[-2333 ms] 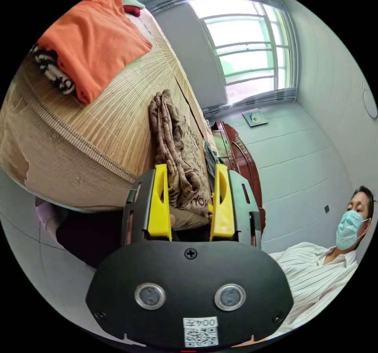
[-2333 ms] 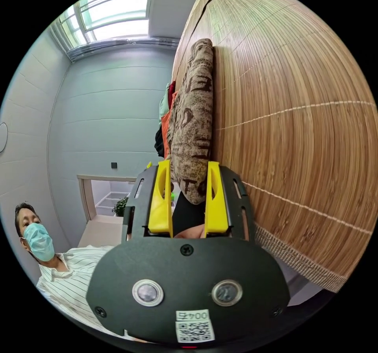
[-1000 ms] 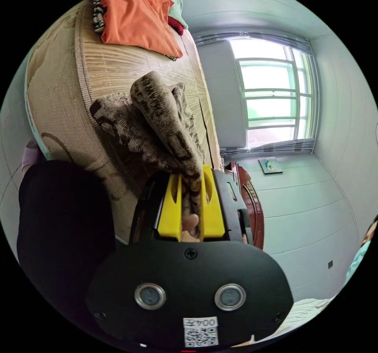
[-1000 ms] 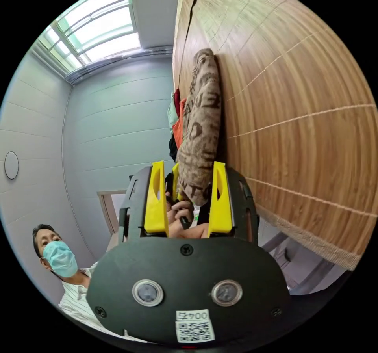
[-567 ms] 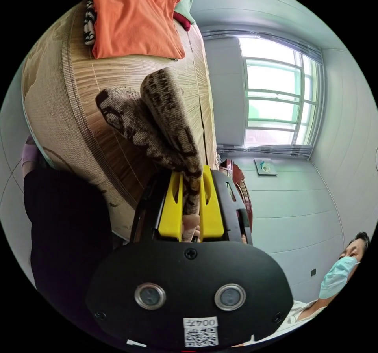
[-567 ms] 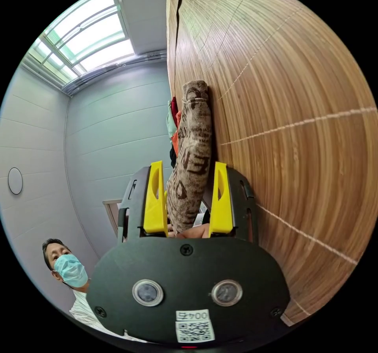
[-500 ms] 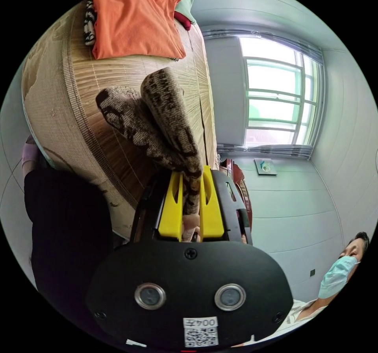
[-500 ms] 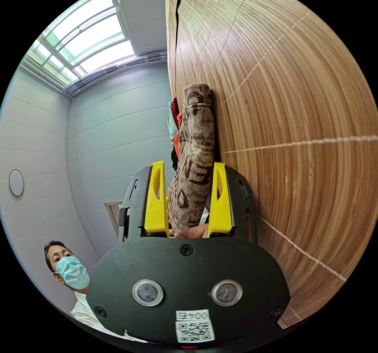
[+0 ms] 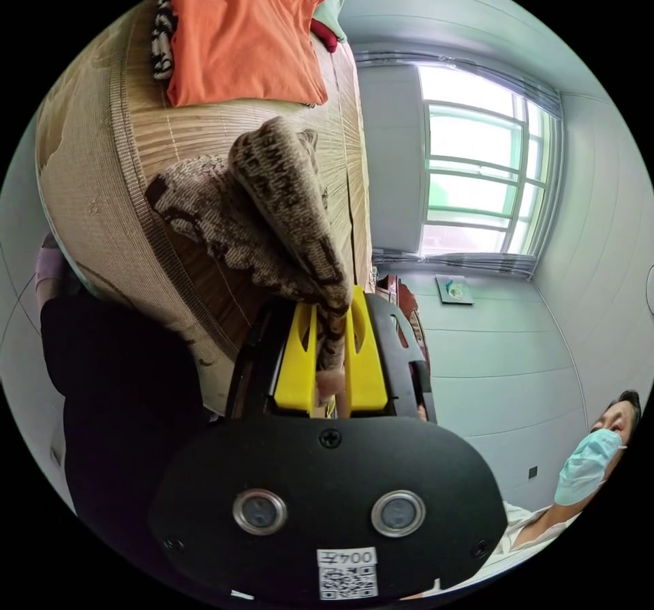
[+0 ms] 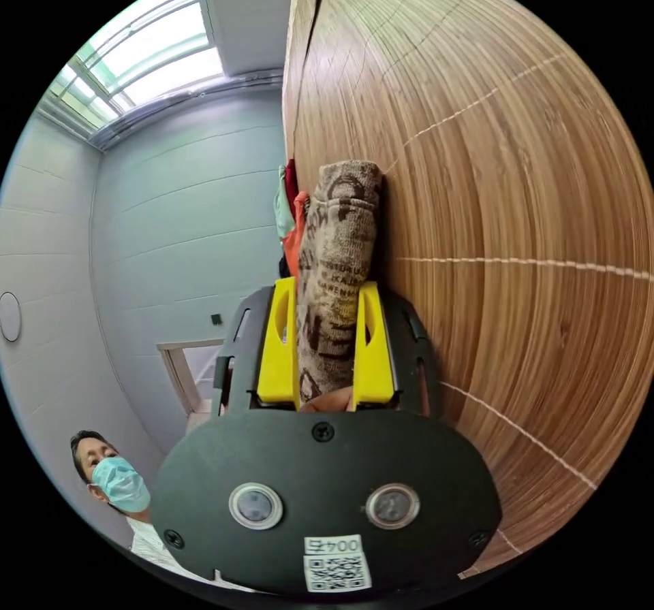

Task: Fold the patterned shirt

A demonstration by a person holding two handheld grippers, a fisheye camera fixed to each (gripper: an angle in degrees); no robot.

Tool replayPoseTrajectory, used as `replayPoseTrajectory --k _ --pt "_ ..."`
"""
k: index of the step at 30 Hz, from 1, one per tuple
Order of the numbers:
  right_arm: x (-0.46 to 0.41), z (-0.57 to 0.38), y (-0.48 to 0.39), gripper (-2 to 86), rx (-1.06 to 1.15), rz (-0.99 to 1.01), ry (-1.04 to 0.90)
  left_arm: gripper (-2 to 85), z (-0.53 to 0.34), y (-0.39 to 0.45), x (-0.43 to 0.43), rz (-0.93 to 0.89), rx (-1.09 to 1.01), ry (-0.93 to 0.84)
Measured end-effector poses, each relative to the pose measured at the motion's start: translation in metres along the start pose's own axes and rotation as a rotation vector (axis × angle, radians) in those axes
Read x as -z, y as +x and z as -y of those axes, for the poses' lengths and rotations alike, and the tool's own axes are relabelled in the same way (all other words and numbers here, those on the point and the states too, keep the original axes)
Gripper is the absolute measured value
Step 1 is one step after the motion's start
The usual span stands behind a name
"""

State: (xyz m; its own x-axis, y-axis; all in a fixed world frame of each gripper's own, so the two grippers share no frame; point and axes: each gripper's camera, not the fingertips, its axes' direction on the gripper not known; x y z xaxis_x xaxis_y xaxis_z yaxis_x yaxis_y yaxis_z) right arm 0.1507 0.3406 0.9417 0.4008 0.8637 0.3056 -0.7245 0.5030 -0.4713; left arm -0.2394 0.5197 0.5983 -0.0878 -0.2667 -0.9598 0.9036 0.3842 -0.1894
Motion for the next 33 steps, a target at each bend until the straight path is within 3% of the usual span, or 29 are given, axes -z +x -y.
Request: replayPoseTrajectory --k 7,14,21,26,33 --pt "-0.004 -0.012 -0.132 6.2 0.250 -0.418 0.077 7.8 0.001 0.052 0.018 0.145 -0.266 0.009" --pt "-0.009 -0.023 -0.329 6.2 0.574 -0.686 0.008 7.8 0.011 0.108 0.058 0.087 -0.378 0.047" --pt "-0.058 0.004 -0.470 6.3 0.732 -0.687 0.006 7.9 0.091 0.157 0.135 0.049 -0.498 0.161" --pt "-0.130 0.036 -0.544 6.3 0.881 -0.580 0.063 7.9 0.167 0.177 0.201 0.127 -0.617 0.288" --pt "-0.222 0.088 -0.543 6.3 0.917 -0.417 0.103 7.9 0.288 0.108 0.264 0.209 -0.622 0.336"
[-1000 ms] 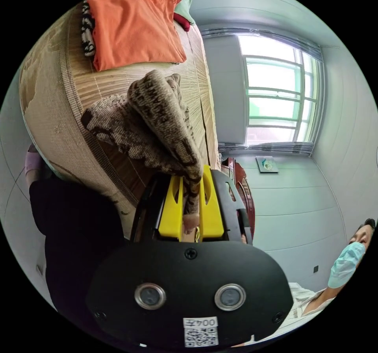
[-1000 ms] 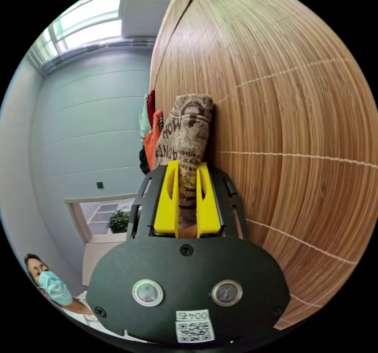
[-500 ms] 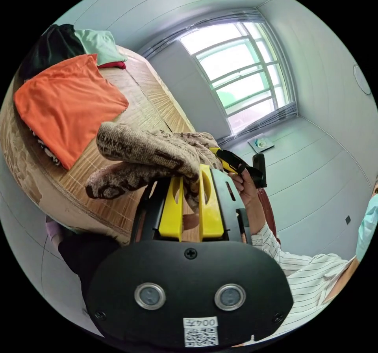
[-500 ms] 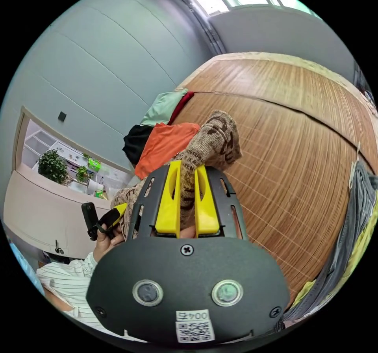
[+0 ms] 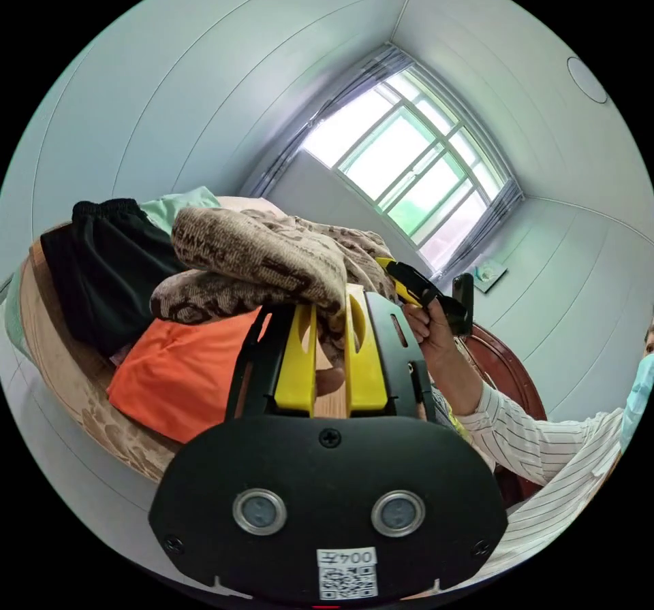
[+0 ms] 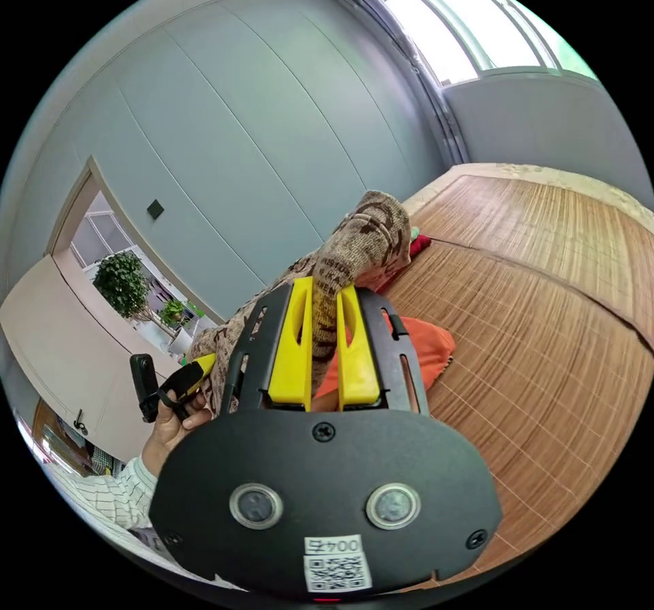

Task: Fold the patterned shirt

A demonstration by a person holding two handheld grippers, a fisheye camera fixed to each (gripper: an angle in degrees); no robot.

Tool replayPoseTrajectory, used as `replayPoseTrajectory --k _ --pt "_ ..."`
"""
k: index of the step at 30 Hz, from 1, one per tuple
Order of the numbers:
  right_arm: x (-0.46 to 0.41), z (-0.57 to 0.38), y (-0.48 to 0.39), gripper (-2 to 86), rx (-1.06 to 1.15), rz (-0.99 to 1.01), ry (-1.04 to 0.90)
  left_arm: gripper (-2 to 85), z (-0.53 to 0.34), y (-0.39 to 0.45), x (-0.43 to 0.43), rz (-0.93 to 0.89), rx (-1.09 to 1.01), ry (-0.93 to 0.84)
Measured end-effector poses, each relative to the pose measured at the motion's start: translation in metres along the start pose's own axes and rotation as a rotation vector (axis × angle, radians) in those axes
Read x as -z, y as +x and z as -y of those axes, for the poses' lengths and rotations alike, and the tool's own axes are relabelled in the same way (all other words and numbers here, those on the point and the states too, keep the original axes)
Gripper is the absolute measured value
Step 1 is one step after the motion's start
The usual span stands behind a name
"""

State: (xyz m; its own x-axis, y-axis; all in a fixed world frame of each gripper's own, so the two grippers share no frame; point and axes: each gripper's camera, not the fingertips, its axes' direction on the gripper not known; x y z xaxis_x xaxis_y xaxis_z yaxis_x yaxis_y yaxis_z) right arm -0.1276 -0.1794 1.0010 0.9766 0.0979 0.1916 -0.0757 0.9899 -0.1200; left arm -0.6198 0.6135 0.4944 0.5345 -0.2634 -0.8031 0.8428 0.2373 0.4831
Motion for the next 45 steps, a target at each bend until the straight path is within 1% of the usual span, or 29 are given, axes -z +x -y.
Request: replayPoseTrajectory --k 2,4,6,7,8,10,15,16,18,20,21,22,23,25,29,30,32,33,34,35,36,37,38,40,41,42,43,44,45 --pt "-0.048 -0.020 0.027 6.3 -0.098 -0.008 -0.053 7.9 -0.007 -0.058 -0.014 -0.018 0.045 -0.069" --pt "-0.084 -0.049 0.053 6.3 -0.215 -0.015 -0.136 7.9 -0.037 -0.151 -0.034 -0.073 0.260 -0.169" --pt "-0.112 -0.080 0.077 6.3 -0.331 -0.032 -0.241 7.7 -0.061 -0.194 -0.041 -0.123 0.370 -0.205" --pt "-0.116 -0.094 0.089 6.3 -0.387 -0.038 -0.235 7.7 -0.067 -0.201 -0.039 -0.159 0.382 -0.172" --pt "-0.110 -0.097 0.098 6.3 -0.430 0.026 -0.188 7.6 -0.067 -0.202 -0.038 -0.168 0.385 -0.162" --pt "-0.107 -0.088 0.104 6.3 -0.481 0.069 -0.212 7.6 -0.052 -0.191 -0.035 -0.132 0.350 -0.166" --pt "-0.092 -0.041 0.081 6.3 -0.431 0.032 -0.264 7.7 -0.027 -0.164 -0.022 -0.111 0.422 -0.164" --pt "-0.090 -0.034 0.079 6.4 -0.422 0.023 -0.283 7.8 -0.027 -0.159 -0.020 -0.088 0.407 -0.169" --pt "-0.093 -0.035 0.079 6.6 -0.416 -0.015 -0.324 7.8 -0.038 -0.174 -0.026 -0.065 0.445 -0.216" --pt "-0.106 -0.052 0.087 7.1 -0.462 -0.058 -0.419 7.8 -0.059 -0.207 -0.034 -0.116 0.558 -0.249" --pt "-0.104 -0.057 0.088 7.3 -0.469 -0.050 -0.398 7.7 -0.073 -0.227 -0.036 -0.206 0.618 -0.238" --pt "-0.097 -0.064 0.091 7.6 -0.493 0.003 -0.333 7.6 -0.083 -0.239 -0.033 -0.297 0.654 -0.207" --pt "-0.092 -0.070 0.095 7.8 -0.525 0.056 -0.301 7.6 -0.085 -0.240 -0.030 -0.313 0.659 -0.196" --pt "-0.085 -0.078 0.098 8.0 -0.533 0.081 -0.280 7.2 -0.087 -0.234 -0.011 -0.316 0.611 -0.163" --pt "-0.049 -0.103 0.091 7.0 -0.490 0.041 -0.233 5.6 -0.102 -0.220 0.030 -0.356 0.617 -0.089" --pt "-0.042 -0.108 0.088 6.7 -0.479 0.016 -0.218 4.4 -0.105 -0.208 0.048 -0.347 0.602 -0.044" --pt "-0.018 -0.127 0.067 5.8 -0.359 -0.060 -0.136 2.6 -0.098 -0.178 0.074 -0.244 0.527 0.043" --pt "-0.015 -0.131 0.059 5.4 -0.318 -0.063 -0.116 1.7 -0.086 -0.154 0.083 -0.185 0.451 0.120" --pt "-0.013 -0.139 0.043 4.9 -0.233 -0.037 -0.081 1.2 -0.068 -0.131 0.080 -0.183 0.364 0.185" --pt "-0.018 -0.145 0.026 4.5 -0.159 0.013 -0.076 1.0 -0.057 -0.120 0.073 -0.185 0.317 0.195" --pt "-0.024 -0.148 0.018 4.2 -0.129 0.030 -0.087 0.7 -0.034 -0.104 0.050 -0.154 0.233 0.165" --pt "-0.038 -0.153 0.004 3.7 -0.092 0.048 -0.123 0.5 -0.013 -0.092 0.019 -0.077 0.157 0.106" --pt "-0.055 -0.160 -0.007 2.8 -0.069 0.060 -0.169 0.4 -0.004 -0.089 0.001 -0.035 0.127 0.084" --pt "-0.083 -0.174 -0.017 1.3 -0.065 0.013 -0.242 0.2 0.016 -0.103 -0.065 0.087 0.101 0.021" --pt "-0.101 -0.185 -0.020 0.5 -0.053 -0.046 -0.293 0.1 0.019 -0.110 -0.078 0.118 0.108 0.011" --pt "-0.107 -0.190 -0.022 0.1 -0.036 -0.069 -0.303 0.1 0.025 -0.124 -0.103 0.164 0.112 -0.023" --pt "-0.114 -0.201 -0.023 -0.3 -0.009 -0.093 -0.305 0.1 0.028 -0.138 -0.126 0.262 0.126 -0.089" --pt "-0.118 -0.209 -0.023 -0.6 -0.008 -0.093 -0.317 0.1 0.027 -0.145 -0.136 0.313 0.139 -0.126" --pt "-0.120 -0.213 -0.023 -0.6 0.000 -0.095 -0.326 0.1 0.020 -0.158 -0.151 0.321 0.154 -0.168"
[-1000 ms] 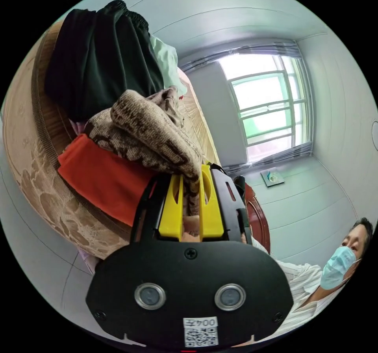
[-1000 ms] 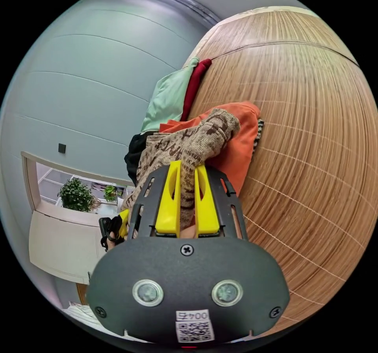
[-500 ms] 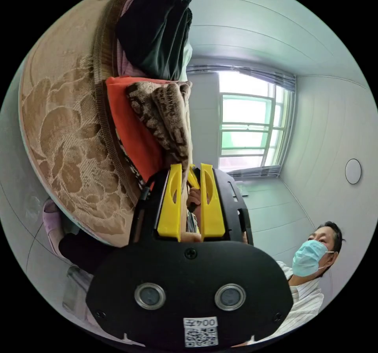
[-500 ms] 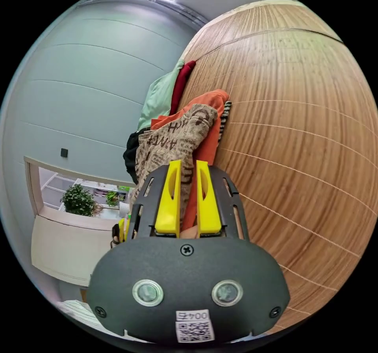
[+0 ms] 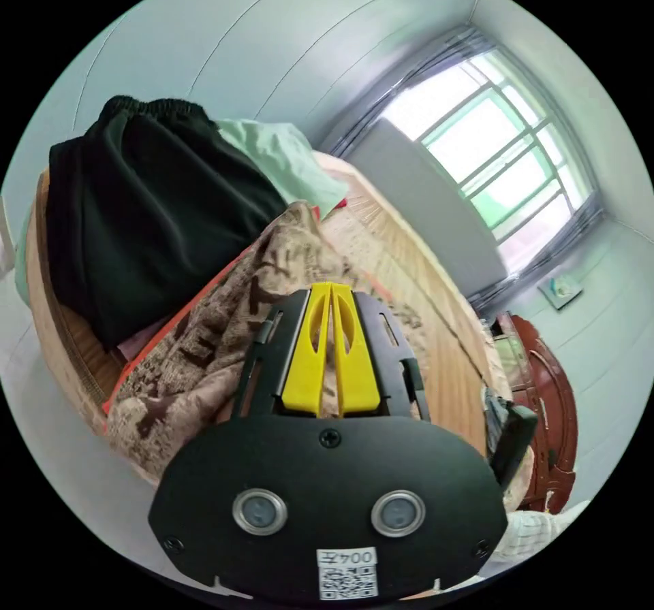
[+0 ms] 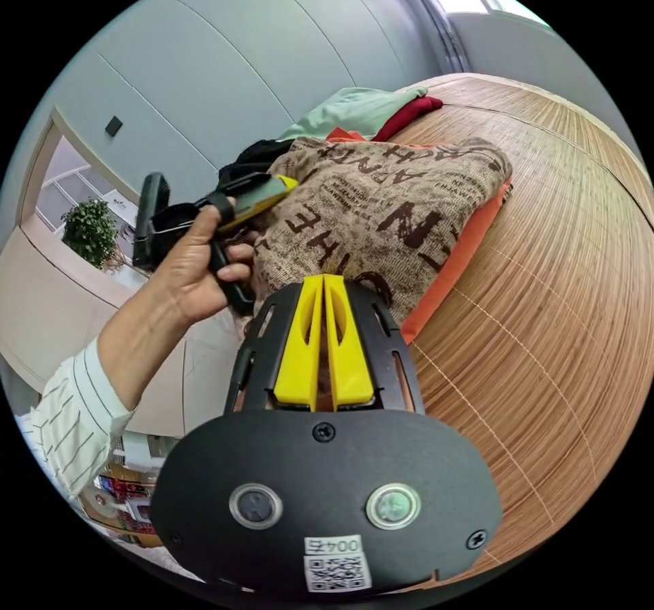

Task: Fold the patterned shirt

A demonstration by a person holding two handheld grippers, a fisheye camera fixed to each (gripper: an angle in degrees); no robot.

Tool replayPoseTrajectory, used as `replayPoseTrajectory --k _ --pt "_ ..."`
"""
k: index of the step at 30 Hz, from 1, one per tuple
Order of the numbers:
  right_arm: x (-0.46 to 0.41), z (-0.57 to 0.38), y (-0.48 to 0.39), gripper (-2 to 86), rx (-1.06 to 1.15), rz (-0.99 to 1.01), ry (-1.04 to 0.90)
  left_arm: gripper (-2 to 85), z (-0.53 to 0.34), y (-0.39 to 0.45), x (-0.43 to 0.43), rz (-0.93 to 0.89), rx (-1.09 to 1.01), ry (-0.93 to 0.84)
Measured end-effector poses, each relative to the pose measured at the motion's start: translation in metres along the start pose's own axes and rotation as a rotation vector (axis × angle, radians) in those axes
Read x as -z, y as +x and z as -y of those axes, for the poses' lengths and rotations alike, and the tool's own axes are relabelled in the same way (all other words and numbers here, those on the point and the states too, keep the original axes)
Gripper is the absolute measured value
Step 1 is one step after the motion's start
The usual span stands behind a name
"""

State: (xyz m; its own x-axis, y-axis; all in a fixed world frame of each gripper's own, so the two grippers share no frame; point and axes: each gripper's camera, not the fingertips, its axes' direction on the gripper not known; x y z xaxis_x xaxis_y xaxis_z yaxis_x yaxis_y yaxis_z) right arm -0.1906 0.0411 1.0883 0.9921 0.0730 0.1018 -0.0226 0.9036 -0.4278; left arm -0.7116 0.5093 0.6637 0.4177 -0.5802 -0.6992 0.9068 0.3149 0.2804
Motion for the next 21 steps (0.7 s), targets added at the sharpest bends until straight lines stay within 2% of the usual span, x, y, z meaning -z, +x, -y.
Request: replayPoseTrajectory --k 4,8,9,12,16,19,21 --pt "-0.018 -0.025 -0.005 -0.8 0.059 -0.041 -0.023 0.0 -0.009 -0.008 -0.016 -0.048 0.042 0.001" --pt "-0.019 -0.047 0.003 -0.8 0.003 0.041 -0.058 0.1 -0.015 0.000 -0.016 -0.064 0.055 -0.006" --pt "-0.014 -0.052 0.002 -0.8 0.000 0.053 -0.044 0.1 -0.017 0.002 -0.014 -0.080 0.061 -0.003" --pt "0.037 -0.102 -0.008 -0.8 0.036 0.073 0.153 0.1 -0.027 0.010 0.007 -0.173 0.071 0.039" --pt "0.095 -0.211 0.001 -0.6 0.020 -0.009 0.238 0.2 -0.066 0.055 0.062 -0.470 0.018 0.132" --pt "0.132 -0.307 0.030 -0.3 -0.067 -0.100 0.255 0.3 -0.121 0.120 0.112 -0.508 -0.114 0.224" --pt "0.163 -0.370 0.050 0.3 -0.143 -0.166 0.295 0.4 -0.158 0.162 0.131 -0.575 -0.188 0.219"
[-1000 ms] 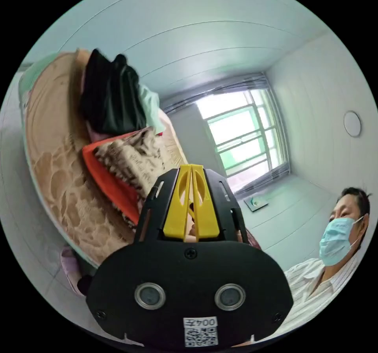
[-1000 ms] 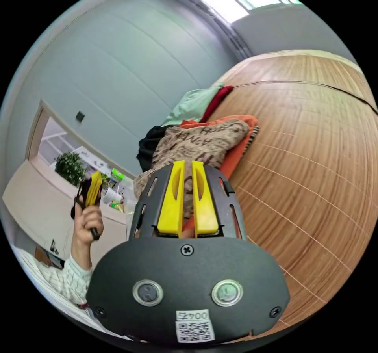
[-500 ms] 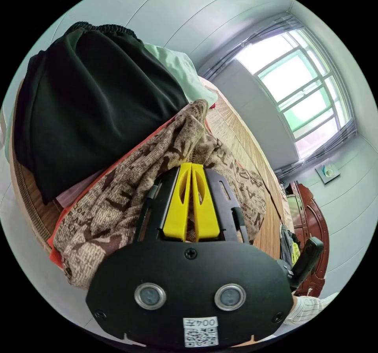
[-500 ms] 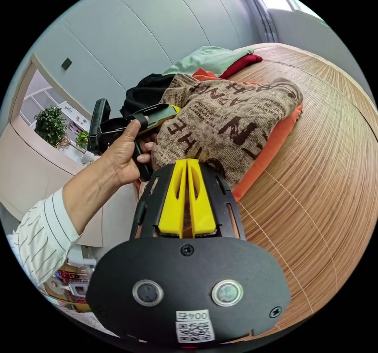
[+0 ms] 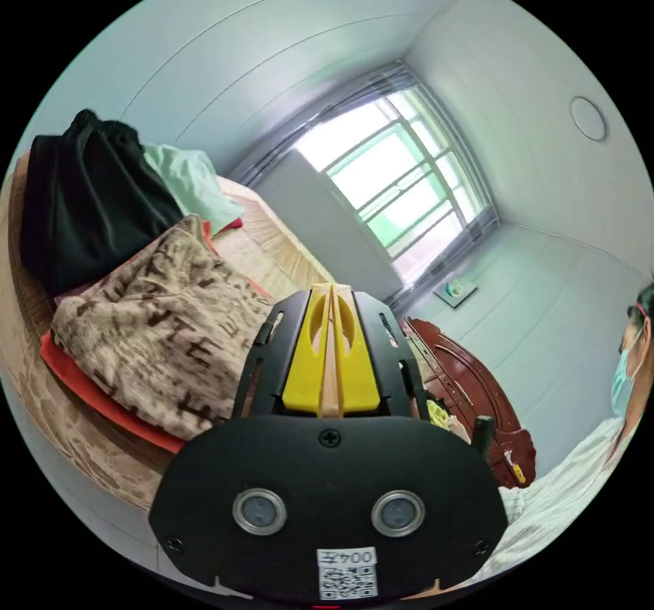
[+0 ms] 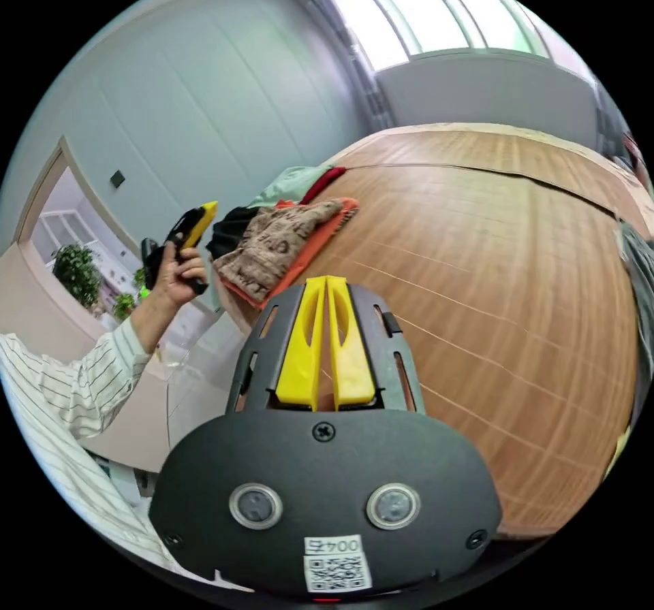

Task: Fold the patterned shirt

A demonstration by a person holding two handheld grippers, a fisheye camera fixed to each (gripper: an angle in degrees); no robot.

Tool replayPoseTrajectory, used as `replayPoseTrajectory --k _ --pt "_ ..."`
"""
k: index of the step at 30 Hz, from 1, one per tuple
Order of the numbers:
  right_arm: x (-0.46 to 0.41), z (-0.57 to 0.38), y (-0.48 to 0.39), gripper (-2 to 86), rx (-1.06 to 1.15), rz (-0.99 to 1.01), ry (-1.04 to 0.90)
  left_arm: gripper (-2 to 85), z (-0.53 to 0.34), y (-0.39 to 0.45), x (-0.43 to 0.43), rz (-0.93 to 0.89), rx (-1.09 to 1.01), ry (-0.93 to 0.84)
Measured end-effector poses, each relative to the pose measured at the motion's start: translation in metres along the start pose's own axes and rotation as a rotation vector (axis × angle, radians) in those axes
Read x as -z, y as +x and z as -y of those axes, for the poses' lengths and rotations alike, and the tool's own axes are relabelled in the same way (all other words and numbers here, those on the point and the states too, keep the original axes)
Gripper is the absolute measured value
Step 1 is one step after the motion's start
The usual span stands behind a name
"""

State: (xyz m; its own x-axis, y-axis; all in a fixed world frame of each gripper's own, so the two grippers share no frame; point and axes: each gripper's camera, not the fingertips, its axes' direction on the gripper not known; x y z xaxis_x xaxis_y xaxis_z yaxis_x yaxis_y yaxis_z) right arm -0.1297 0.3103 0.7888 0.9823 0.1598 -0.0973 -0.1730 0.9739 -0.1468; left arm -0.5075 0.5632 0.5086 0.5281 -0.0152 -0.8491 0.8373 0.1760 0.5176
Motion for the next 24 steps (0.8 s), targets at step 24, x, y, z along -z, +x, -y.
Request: replayPoseTrajectory --k 24 --pt "0.366 -0.644 0.350 3.7 -1.342 -0.125 0.959 0.9 -0.322 0.301 -0.210 -0.407 0.197 -0.606"
